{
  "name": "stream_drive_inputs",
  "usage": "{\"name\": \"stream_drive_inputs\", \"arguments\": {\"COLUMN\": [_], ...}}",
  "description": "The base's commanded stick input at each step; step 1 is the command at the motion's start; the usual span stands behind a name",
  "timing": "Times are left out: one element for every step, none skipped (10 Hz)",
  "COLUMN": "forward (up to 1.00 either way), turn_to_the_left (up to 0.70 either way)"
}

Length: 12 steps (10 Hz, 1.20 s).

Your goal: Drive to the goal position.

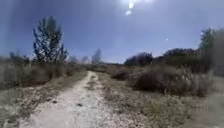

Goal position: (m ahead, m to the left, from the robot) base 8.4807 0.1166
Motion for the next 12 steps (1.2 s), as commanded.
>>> {"name": "stream_drive_inputs", "arguments": {"forward": [0.7, 0.7, 0.7, 0.7, 0.7, 0.7, 0.7, 0.7, 0.7, 0.7, 0.7, 0.7], "turn_to_the_left": [0.34, 0.27, 0.19, 0.11, 0.03, 0.0, 0.0, 0.0, 0.0, 0.0, 0.0, 0.0]}}
